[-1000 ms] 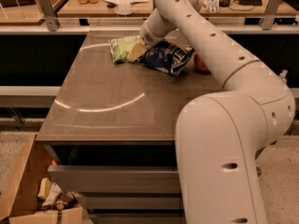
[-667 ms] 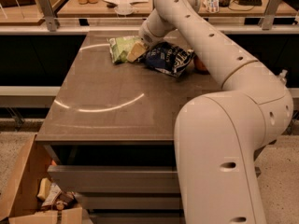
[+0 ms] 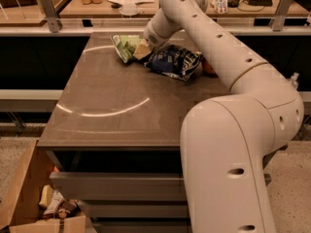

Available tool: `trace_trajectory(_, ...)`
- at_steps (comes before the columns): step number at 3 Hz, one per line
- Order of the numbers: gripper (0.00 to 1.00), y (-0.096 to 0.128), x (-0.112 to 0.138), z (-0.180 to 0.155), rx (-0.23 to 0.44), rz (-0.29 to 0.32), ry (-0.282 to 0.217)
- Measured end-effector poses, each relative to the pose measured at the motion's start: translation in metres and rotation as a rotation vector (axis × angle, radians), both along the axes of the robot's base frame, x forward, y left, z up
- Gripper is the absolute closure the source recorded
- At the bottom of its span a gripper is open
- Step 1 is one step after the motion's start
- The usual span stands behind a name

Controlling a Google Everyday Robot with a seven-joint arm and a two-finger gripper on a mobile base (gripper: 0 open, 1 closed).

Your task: Pick green jalapeno chip bag

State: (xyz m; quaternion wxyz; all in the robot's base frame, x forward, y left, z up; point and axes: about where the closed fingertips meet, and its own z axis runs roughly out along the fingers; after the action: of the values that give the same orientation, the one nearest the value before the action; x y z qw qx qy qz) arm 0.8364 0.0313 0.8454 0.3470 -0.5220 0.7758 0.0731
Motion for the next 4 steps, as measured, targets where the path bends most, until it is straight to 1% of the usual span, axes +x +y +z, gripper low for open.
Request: trace_trajectory(4,1.00,-0.0001,-0.0001,0.0010,0.000,0.000,-0.001)
